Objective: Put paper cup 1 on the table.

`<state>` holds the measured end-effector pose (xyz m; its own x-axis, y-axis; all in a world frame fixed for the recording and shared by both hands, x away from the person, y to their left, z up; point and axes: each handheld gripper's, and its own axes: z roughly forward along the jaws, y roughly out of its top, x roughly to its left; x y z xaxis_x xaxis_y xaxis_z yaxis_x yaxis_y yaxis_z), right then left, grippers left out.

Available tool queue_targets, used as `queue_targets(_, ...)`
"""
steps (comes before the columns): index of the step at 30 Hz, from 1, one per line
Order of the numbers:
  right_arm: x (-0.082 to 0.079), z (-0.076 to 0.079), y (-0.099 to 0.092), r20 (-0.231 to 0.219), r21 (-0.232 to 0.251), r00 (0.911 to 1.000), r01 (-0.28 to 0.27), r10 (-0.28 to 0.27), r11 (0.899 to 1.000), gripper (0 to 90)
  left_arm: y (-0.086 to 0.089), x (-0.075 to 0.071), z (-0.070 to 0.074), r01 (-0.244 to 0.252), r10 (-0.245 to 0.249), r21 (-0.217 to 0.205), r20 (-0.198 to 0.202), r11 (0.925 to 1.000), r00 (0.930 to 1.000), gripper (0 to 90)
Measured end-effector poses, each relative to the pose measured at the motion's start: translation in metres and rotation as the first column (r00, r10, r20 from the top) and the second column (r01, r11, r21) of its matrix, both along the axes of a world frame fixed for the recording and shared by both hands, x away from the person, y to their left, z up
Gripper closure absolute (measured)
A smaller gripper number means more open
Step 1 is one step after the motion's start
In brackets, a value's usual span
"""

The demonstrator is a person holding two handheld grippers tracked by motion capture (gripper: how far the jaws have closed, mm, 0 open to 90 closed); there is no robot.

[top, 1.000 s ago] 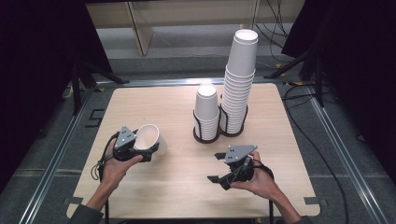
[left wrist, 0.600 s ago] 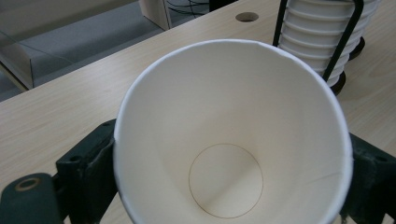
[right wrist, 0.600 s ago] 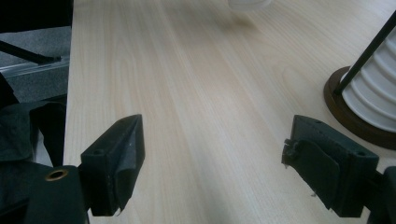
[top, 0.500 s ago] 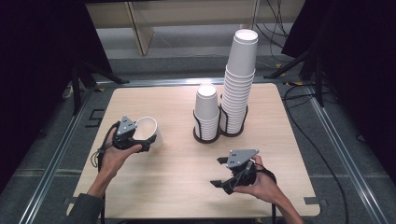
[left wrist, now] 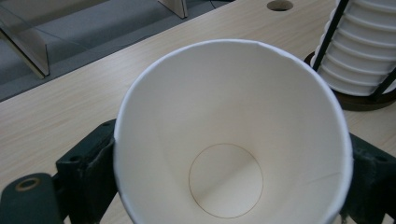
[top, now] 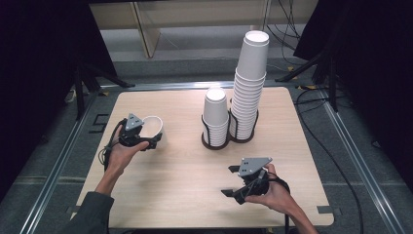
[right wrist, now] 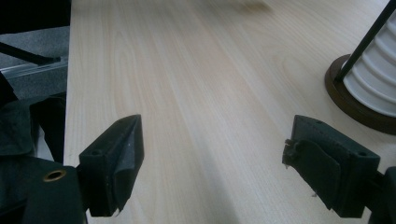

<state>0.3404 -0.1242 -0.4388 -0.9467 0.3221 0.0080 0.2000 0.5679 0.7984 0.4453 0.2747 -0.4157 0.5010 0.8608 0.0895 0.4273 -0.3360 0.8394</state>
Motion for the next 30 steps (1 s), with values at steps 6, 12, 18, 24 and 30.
queue_targets(6,-0.001,-0.001,0.001,0.002,-0.008,1.0000,-0.004,0.004,1.000,19.3,0.002,0.015,-0.002,-0.029,0.030,0.028,-0.014,0.9992,0.9995,9.8)
queue_targets(12,-0.001,-0.001,0.001,-0.003,-0.010,1.0000,-0.006,0.006,1.000,19.5,0.004,0.029,-0.006,-0.042,0.048,0.094,-0.064,0.9947,0.9968,9.7)
queue_targets(18,-0.001,-0.002,0.001,-0.002,-0.008,1.0000,-0.008,0.008,1.000,19.6,0.007,0.041,-0.011,-0.059,0.071,0.110,-0.107,0.9922,0.9918,8.3)
queue_targets(24,-0.001,-0.002,0.001,0.001,-0.010,0.9999,-0.011,0.011,1.000,20.0,0.008,0.041,-0.017,-0.078,0.085,0.081,-0.081,0.9936,0.9931,4.9)
queue_targets(30,-0.002,0.000,0.000,0.010,-0.008,0.9999,-0.012,0.012,1.000,21.2,0.008,0.038,-0.025,-0.105,0.105,0.014,-0.034,0.9944,0.9939,5.8)
